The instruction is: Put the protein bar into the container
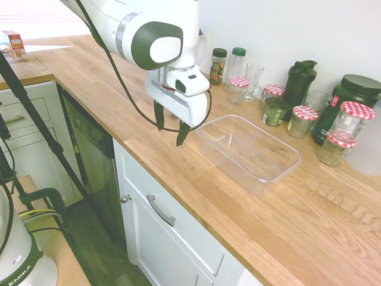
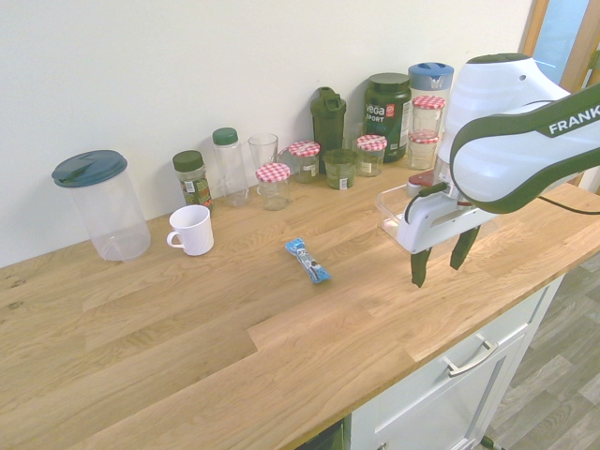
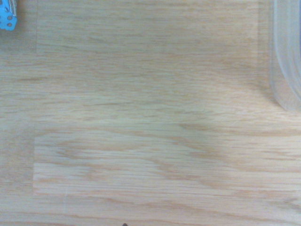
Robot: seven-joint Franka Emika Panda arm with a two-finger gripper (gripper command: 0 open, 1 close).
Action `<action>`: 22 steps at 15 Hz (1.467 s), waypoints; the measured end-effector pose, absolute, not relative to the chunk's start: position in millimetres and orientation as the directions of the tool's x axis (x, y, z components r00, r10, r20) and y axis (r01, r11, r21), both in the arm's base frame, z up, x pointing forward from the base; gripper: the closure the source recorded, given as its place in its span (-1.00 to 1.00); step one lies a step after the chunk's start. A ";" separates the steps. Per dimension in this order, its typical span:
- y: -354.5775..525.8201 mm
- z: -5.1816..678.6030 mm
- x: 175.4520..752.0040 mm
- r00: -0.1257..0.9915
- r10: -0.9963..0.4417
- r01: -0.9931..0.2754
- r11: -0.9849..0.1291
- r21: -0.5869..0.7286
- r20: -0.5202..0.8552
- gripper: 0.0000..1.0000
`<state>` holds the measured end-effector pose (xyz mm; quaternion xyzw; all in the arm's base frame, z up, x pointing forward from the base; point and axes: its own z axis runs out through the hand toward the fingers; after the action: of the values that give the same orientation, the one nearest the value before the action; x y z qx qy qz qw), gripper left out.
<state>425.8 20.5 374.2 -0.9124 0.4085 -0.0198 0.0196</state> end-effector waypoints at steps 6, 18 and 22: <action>29.9 394.6 437.7 0.703 -0.708 -0.708 -0.705 -0.021 0.067 -1.00; 142.9 420.0 549.5 0.736 -0.663 -0.673 -0.738 0.042 0.137 -1.00; 156.3 395.4 577.0 0.748 -0.654 -0.662 -0.747 0.062 0.112 -1.00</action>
<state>577.0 156.3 395.4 -0.9336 0.3525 -0.0416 -0.0488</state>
